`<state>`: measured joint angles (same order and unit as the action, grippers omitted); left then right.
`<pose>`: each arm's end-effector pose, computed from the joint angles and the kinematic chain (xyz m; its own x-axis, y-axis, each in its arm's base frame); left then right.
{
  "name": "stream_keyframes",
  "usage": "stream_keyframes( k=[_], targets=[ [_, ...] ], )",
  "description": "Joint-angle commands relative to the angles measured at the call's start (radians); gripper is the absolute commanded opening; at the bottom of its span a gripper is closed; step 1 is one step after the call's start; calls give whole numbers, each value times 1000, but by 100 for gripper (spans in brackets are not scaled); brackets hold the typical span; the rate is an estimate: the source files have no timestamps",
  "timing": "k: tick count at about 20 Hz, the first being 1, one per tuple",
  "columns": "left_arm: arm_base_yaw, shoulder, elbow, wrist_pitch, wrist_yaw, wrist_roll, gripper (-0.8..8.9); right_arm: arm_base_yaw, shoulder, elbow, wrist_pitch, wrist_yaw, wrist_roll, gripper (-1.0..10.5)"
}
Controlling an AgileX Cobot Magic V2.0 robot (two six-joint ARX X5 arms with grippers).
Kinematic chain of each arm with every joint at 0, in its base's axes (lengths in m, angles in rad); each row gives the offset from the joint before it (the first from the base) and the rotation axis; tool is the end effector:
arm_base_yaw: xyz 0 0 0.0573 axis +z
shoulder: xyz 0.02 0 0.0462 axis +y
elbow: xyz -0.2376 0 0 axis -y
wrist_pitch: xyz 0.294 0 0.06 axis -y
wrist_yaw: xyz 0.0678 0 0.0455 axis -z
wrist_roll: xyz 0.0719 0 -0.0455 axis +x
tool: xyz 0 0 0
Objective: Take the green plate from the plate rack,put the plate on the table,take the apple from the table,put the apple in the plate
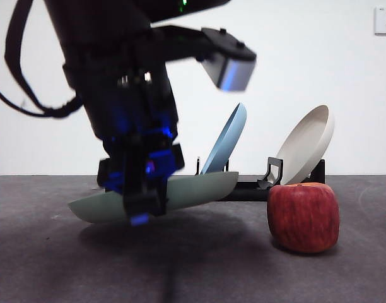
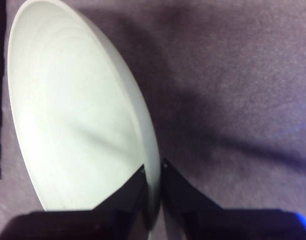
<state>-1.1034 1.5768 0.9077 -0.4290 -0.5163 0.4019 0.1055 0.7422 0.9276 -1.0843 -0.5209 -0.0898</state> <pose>0.1887 -0.2952 0.0898 0.6191 -0.1310 -0.7743 0.7782 0.2344 0.5826 0.1989 0.0570 0.2754 0.4845 0.5517 -0.6788 -0.4676 0.8192 0.3321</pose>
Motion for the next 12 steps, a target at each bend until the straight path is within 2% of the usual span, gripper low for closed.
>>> stream_keyframes(
  k=[1,8,9,11,12],
  targets=[
    [-11,39,-19,39,-34,30,-6,3,0,3,8,-1,3,689],
    [-10,138,-19,82,-3,17,12,3,0,3,14,-1,3,689],
    [-11,137,-19,84,1,12,62,3,0,3,14,-1,3,689],
    [-9,136,-16,84,-7,-9,239,3,0,3,14,-1,3,689],
    [-9,136,-16,85,-6,-10,261,3,0,3,14,-1,3,689]
  ],
)
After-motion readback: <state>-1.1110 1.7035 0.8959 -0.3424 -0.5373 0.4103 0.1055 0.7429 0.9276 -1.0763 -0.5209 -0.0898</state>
